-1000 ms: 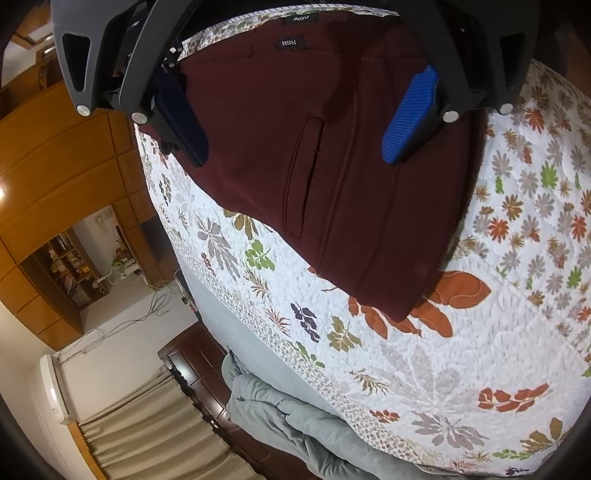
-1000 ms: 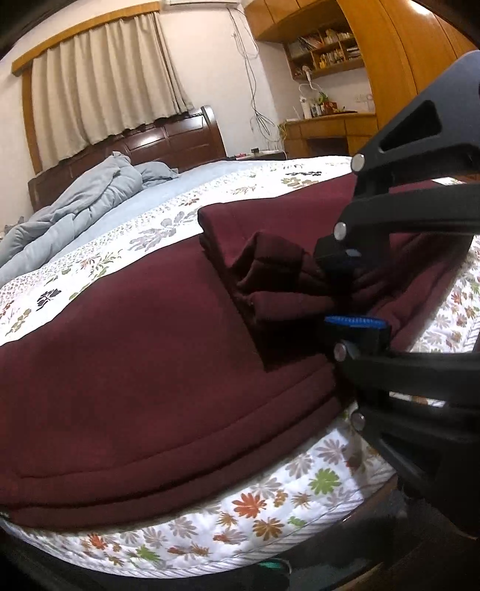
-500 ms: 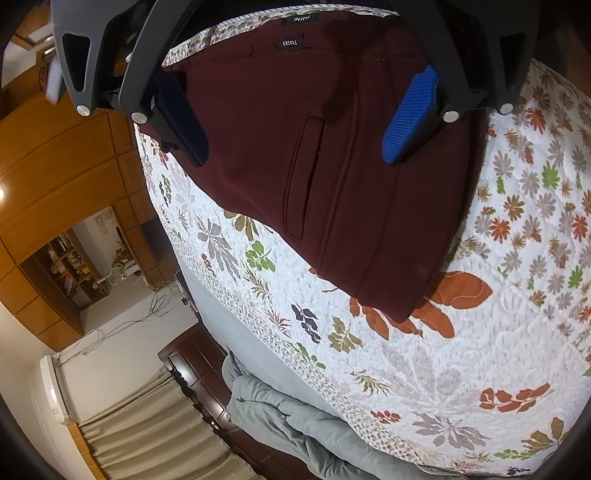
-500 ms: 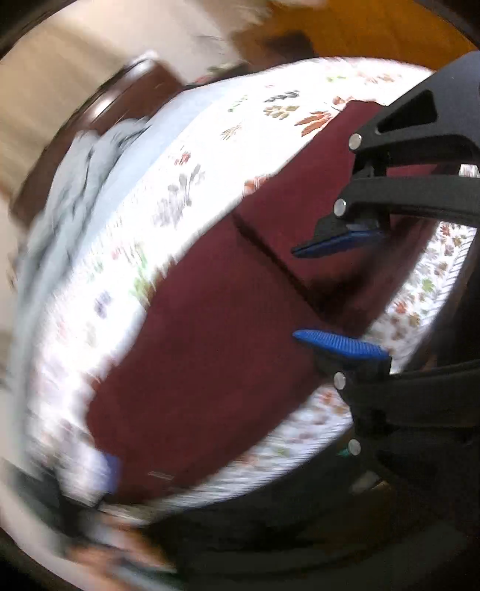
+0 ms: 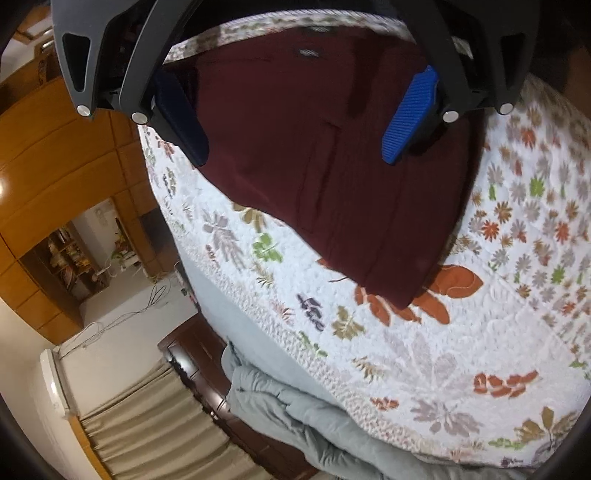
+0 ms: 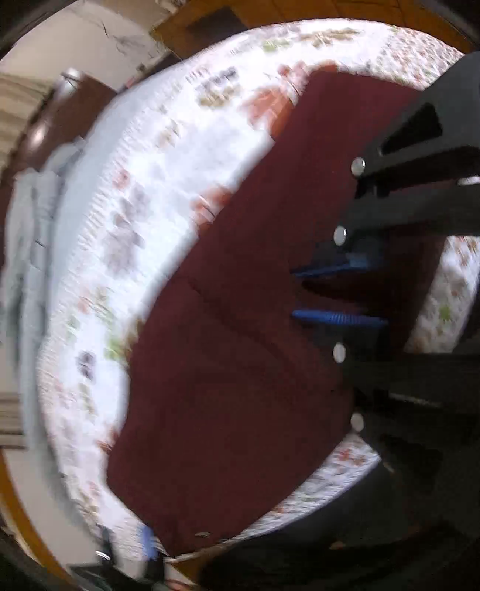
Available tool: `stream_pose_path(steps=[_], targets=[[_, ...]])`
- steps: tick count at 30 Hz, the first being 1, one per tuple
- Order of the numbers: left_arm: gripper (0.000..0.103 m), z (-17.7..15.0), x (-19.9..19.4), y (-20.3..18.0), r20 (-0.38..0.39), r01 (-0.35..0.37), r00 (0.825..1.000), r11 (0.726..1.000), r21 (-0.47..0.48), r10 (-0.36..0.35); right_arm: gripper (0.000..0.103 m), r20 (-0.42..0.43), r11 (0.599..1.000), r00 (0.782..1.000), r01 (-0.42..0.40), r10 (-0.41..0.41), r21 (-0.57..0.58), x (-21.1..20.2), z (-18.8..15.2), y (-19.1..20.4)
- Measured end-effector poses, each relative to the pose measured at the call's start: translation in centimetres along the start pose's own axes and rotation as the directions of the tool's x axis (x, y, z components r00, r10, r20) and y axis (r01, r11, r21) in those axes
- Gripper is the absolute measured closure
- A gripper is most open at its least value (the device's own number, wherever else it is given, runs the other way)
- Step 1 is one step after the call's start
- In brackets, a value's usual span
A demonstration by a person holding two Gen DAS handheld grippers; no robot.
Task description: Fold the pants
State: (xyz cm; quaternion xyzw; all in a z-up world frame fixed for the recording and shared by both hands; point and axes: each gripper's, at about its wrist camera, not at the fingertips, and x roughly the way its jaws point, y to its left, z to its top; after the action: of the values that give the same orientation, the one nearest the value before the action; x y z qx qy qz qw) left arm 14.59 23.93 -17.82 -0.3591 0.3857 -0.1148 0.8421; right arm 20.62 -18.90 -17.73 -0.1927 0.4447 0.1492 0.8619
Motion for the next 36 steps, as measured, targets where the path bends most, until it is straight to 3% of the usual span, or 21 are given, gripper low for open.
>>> stream_pose_path(steps=[1, 3, 6, 8, 9, 11, 12, 14, 17, 19, 21, 24, 26, 28, 30, 31, 32, 33, 34, 35, 36], targets=[[0.008, -0.4, -0.8, -1.2, 0.02, -0.047, 0.999, 0.999, 0.026, 0.047, 0.072, -0.017, 1.0, 1.0, 0.009, -0.009, 0.018, 0.7, 0.6, -0.9], [0.008, -0.9, -1.7, -3.3, 0.046, -0.137, 0.99, 0.988, 0.07, 0.134, 0.071, -0.089, 0.999, 0.996, -0.017, 0.021, 0.047, 3.1, 1.3, -1.6], [0.008, -1.6, -3.0, -7.0, 0.085, -0.274, 0.961, 0.95, 0.15, 0.263, 0.07, -0.146, 0.997, 0.989, -0.03, 0.02, -0.068, 4.5, 2.0, 0.8], [0.007, -2.0, -3.8, -9.1, 0.102, -0.34, 0.94, 0.918, 0.204, 0.326, 0.085, -0.163, 0.983, 0.985, -0.083, 0.056, -0.162, 3.3, 3.4, 2.9], [0.006, -2.1, -4.1, -9.8, 0.108, -0.37, 0.929, 0.902, 0.224, 0.355, 0.084, -0.163, 0.983, 0.985, -0.083, 0.056, -0.162, 3.3, 3.4, 2.9], [0.006, -2.3, -4.9, -11.1, 0.124, -0.414, 0.91, 0.87, 0.267, 0.395, 0.066, -0.15, 0.965, 0.983, -0.14, 0.108, -0.221, 1.8, 6.2, 3.8], [0.006, -2.3, -5.1, -11.5, 0.13, -0.425, 0.905, 0.86, 0.281, 0.405, 0.058, -0.166, 0.931, 0.971, -0.217, 0.174, -0.293, 0.6, 9.9, 5.4], [0.006, -2.2, -5.5, -12.2, 0.146, -0.455, 0.891, 0.836, 0.308, 0.431, 0.035, -0.174, 0.911, 0.962, -0.256, 0.209, -0.322, 0.2, 11.4, 6.1], [0.006, -1.9, -5.8, -12.6, 0.146, -0.474, 0.88, 0.817, 0.327, 0.452, 0.023, -0.204, 0.836, 0.93, -0.365, 0.306, -0.41, -0.1, 17.1, 9.5], [0.006, -1.6, -5.8, -12.6, 0.132, -0.461, 0.886, 0.82, 0.339, 0.444, 0.014, -0.255, 0.777, 0.887, -0.461, 0.385, -0.429, 0.4, 20.7, 11.4], [0.006, -1.4, -5.6, -12.4, 0.126, -0.461, 0.886, 0.818, 0.344, 0.446, 0.014, -0.3, 0.722, 0.866, -0.499, 0.4, -0.478, 1.1, 23.6, 14.1], [0.006, -0.7, -5.3, -11.1, 0.107, -0.455, 0.888, 0.828, 0.327, 0.446, 0.014, -0.325, 0.679, 0.878, -0.479, 0.353, -0.557, 3.3, 26.4, 17.6], [0.005, -0.3, -4.9, -9.8, 0.085, -0.457, 0.887, 0.836, 0.304, 0.453, 0.014, -0.368, 0.671, 0.862, -0.503, 0.348, -0.545, 4.9, 27.8, 19.5], [0.005, -0.2, -4.4, -8.2, 0.049, -0.444, 0.892, 0.852, 0.276, 0.449, 0.014, -0.413, 0.637, 0.832, -0.551, 0.37, -0.539, 5.9, 28.4, 20.7], [0.005, -0.3, -4.4, -5.8, -0.001, -0.388, 0.918, 0.902, 0.188, 0.396, 0.014, -0.469, 0.595, 0.793, -0.605, 0.388, -0.529, 6.6, 28.4, 21.8], [0.005, -0.7, -4.9, -3.6, -0.02, -0.306, 0.951, 0.949, 0.077, 0.308, 0.014, -0.505, 0.574, 0.769, -0.633, 0.391, -0.519, 7.3, 28.5, 22.6], [0.005, -1.1, -5.3, -1.9, -0.023, -0.229, 0.973, 0.973, -0.026, 0.228, 0.014, -0.529, 0.567, 0.753, -0.65, 0.391, -0.507, 7.7, 28.6, 23.0], [0.005, -2.0, -5.8, 1.0, -0.009, -0.114, 0.993, 0.975, -0.193, 0.114, 0.014, -0.555, 0.563, 0.737, -0.665, 0.387, -0.49, 8.4, 28.8, 23.3], [0.005, -2.7, -6.0, 2.9, 0.003, -0.065, 0.998, 0.951, -0.303, 0.069, 0.014, -0.588, 0.555, 0.712, -0.687, 0.384, -0.469, 9.2, 29.0, 23.7], [0.006, -3.6, -6.0, 4.8, 0.011, -0.043, 0.999, 0.915, -0.402, 0.052, 0.014, -0.599, 0.543, 0.697, -0.702, 0.393, -0.46, 9.6, 29.2, 23.9], [0.006, -4.0, -6.0, 5.7, 0.015, -0.036, 0.999, 0.897, -0.441, 0.048, 0.014, -0.607, 0.53, 0.681, -0.719, 0.409, -0.45, 10.0, 29.5, 24.1]])
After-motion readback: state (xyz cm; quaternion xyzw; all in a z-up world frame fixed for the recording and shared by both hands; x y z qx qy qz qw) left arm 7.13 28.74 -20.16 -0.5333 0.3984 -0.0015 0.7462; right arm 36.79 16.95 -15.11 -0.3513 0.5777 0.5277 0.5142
